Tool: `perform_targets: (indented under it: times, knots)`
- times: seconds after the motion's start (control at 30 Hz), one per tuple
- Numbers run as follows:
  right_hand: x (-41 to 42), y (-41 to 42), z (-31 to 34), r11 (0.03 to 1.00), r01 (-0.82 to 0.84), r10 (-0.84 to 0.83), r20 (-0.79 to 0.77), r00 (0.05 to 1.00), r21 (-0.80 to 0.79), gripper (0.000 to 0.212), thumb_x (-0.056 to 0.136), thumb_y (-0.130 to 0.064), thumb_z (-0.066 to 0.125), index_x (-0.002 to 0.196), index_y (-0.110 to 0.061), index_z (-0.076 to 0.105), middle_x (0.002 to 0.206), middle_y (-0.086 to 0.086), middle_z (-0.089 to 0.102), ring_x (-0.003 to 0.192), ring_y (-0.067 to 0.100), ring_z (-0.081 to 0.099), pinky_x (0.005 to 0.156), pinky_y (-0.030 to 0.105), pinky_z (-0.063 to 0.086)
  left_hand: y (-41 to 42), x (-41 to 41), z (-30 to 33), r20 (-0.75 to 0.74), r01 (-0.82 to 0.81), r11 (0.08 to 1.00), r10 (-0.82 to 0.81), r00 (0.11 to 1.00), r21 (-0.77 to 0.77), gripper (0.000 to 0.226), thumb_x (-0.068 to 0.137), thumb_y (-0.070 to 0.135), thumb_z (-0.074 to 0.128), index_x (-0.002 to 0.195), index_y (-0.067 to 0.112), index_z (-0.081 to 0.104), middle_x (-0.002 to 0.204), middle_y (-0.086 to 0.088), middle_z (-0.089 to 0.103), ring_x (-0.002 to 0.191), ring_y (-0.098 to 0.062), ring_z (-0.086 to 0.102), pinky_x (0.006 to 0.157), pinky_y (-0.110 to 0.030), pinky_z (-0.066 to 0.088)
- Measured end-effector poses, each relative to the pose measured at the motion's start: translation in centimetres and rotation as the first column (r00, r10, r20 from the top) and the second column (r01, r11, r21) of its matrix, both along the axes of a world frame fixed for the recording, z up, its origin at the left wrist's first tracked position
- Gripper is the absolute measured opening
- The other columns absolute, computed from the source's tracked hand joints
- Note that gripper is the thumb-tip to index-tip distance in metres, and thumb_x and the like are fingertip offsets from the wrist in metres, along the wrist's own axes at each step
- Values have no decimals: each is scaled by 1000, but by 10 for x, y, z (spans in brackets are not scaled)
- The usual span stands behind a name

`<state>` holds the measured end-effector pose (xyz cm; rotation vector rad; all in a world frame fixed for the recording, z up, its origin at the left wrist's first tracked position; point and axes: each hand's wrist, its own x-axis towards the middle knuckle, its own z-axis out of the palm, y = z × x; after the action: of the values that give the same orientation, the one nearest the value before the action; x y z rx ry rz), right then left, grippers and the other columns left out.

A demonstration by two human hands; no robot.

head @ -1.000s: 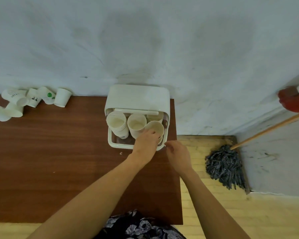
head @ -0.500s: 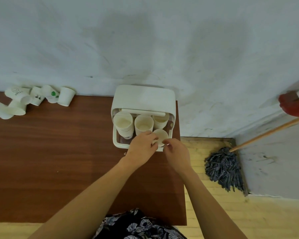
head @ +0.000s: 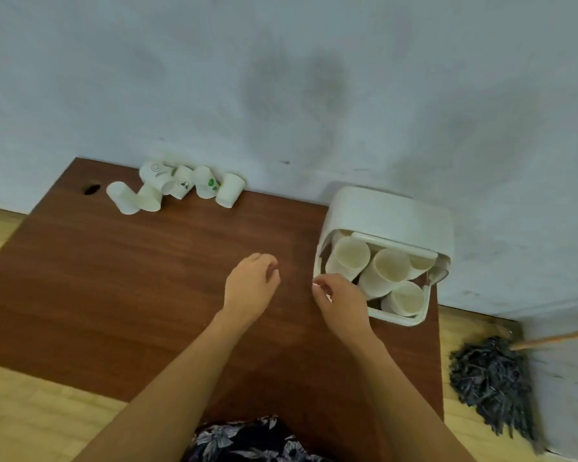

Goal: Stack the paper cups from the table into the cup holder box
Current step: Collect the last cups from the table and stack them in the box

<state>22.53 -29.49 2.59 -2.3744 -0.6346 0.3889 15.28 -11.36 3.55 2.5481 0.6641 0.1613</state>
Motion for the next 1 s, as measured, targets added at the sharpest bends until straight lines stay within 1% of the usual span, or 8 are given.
perform_targets:
  times: [0.07, 0.3, 0.43, 0.57, 0.7, 0.8, 0.9, 1.0]
  knots:
    - [-5, 39, 0, 1000, -9, 9, 4, 1000, -20, 20, 96, -29, 58, 114, -25, 66, 107, -11, 65, 88, -1, 55, 77, 15, 42, 42, -9, 0, 15, -30, 999, 30, 999, -18, 13, 91, 25, 59, 102, 22, 64, 95, 8, 62, 86, -11, 59, 74, -29, 51]
    - [-19, 174, -7, 998, 22, -24, -31, 999, -58, 22, 95, -26, 60, 116, -22, 66, 111, -8, 66, 90, 0, 57, 79, 15, 42, 196, -29, -7, -48, -57, 998, 57, 997, -9, 16, 92, 27, 56, 105, 21, 63, 95, 6, 60, 86, -15, 58, 73, -29, 47]
    - [-20, 234, -10, 996, 27, -32, -58, 998, -90, 23, 95, -27, 59, 118, -23, 66, 113, -9, 65, 90, -1, 55, 79, 15, 41, 271, -32, -15, -91, -120, 993, 119, 989, -6, 19, 92, 26, 56, 109, 20, 62, 96, 6, 58, 87, -15, 56, 72, -29, 45]
    - [-10, 280, -15, 993, 27, -36, -81, 996, -118, 23, 95, -26, 59, 118, -23, 65, 114, -9, 65, 90, -1, 55, 81, 16, 43, 333, -26, -28, -139, -217, 976, 211, 968, -27, 29, 91, 25, 56, 119, 17, 58, 116, -4, 58, 102, -24, 55, 78, -37, 47]
    - [2, 317, -23, 988, 35, -52, -118, 992, -149, 24, 94, -25, 60, 118, -23, 65, 114, -8, 65, 91, 1, 56, 80, 17, 42, 374, -13, -48, -204, -314, 947, 296, 933, -65, 45, 89, 24, 59, 132, 14, 50, 130, -9, 49, 113, -29, 48, 85, -42, 47]
    - [14, 340, -34, 981, 34, -62, -144, 988, -193, 25, 95, -25, 60, 120, -24, 64, 116, -8, 64, 93, 1, 56, 81, 17, 42, 396, -1, -62, -203, -359, 932, 344, 917, -40, 49, 87, 24, 61, 133, 13, 46, 136, -11, 43, 116, -32, 44, 87, -44, 48]
    - [29, 362, -44, 974, 70, -108, -169, 980, -213, 28, 95, -23, 60, 123, -24, 62, 120, -8, 62, 94, 0, 55, 82, 18, 43, 416, 12, -75, -215, -385, 923, 373, 902, -15, 55, 85, 23, 63, 135, 15, 42, 144, -12, 32, 124, -35, 37, 90, -49, 47]
    - [48, 382, -57, 969, 119, -156, -164, 974, -214, 32, 95, -23, 60, 126, -24, 59, 125, -8, 58, 97, 2, 55, 86, 22, 46, 431, 23, -89, -245, -423, 906, 404, 881, -29, 66, 84, 22, 66, 141, 19, 34, 153, -12, 17, 135, -36, 23, 94, -53, 45]
